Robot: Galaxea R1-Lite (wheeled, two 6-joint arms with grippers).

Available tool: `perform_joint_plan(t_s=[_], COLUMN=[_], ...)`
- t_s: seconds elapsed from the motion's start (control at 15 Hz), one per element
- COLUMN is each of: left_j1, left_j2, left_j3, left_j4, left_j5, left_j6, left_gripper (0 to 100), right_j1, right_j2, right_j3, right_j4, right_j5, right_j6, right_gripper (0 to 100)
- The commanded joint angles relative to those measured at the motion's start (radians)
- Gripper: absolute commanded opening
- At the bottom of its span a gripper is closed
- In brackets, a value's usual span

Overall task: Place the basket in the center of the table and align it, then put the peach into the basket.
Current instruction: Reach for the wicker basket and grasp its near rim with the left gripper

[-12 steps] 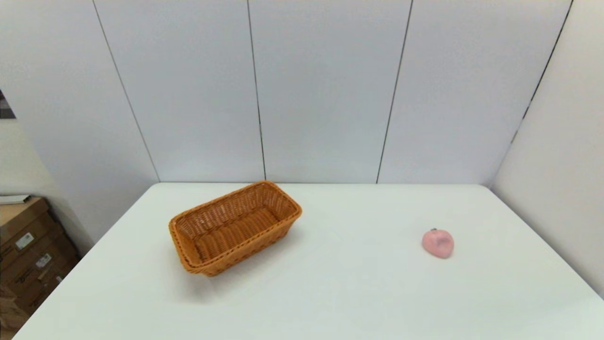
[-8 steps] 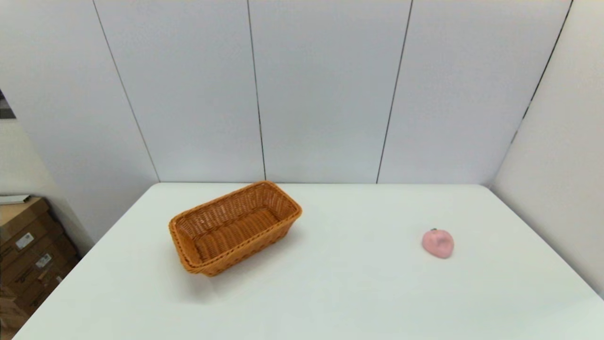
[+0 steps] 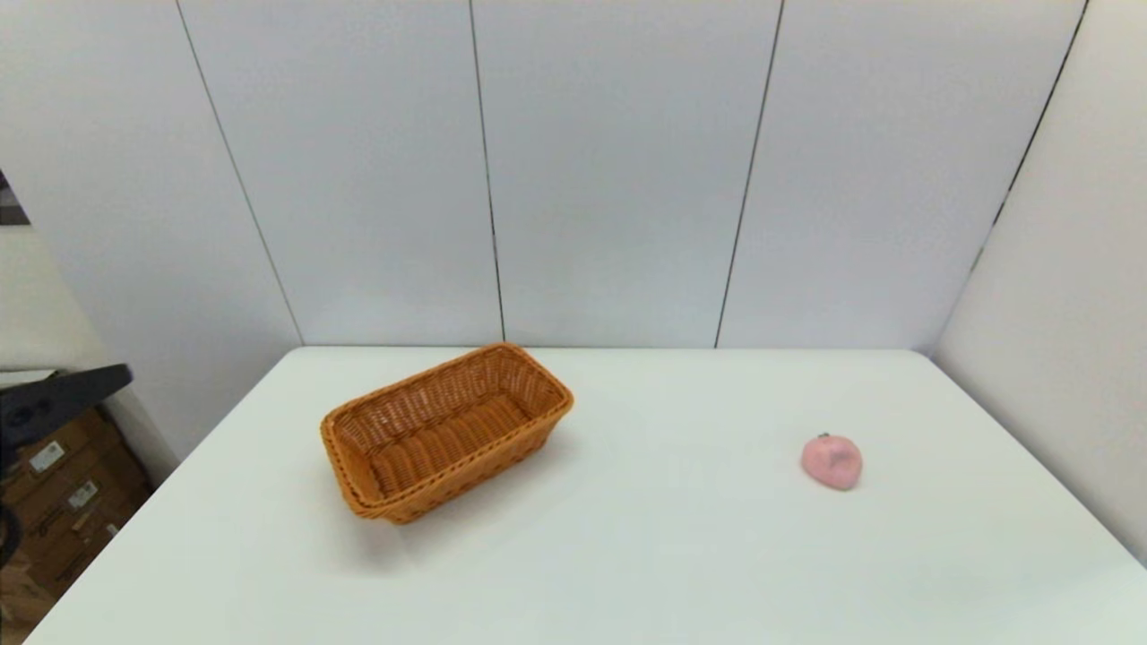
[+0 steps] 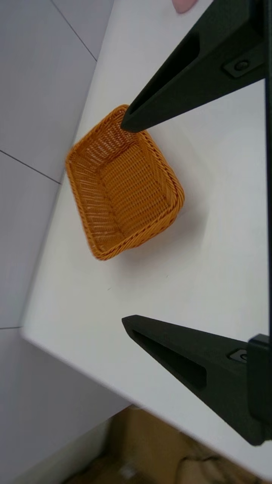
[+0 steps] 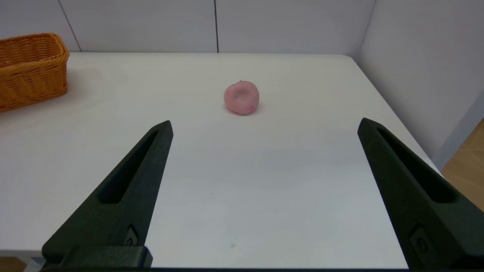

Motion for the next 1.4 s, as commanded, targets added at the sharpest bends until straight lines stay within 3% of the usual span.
perform_joint_plan(t_s=[0.07, 0.4, 0.8, 1.4], left_j1=[-0.079, -0.122, -0.102, -0.056], left_j2=[0.633, 0.888, 0.991, 1.21], left_j3=[-0.253, -0.382, -0.425, -0.468], left_j4=[0.002, 0.112, 0.229, 0.252], left_j5=[0.007, 0.021, 0.016, -0.073], left_j6=[-0.264, -0.392, -0.404, -0.416], left_gripper=[100, 100, 100, 100], right_j1=[0.0, 0.0, 0.0, 0.0], right_j2=[-0.002, -0.002, -0.002, -0.002], right_j3=[-0.001, -0.001, -0.001, -0.001], right_j4=[0.001, 0.001, 0.001, 0.002], right_j5=[0.0, 0.0, 0.0, 0.0], right_j6=[-0.001, -0.001, 0.001, -0.001], right_gripper=[100, 100, 100, 100])
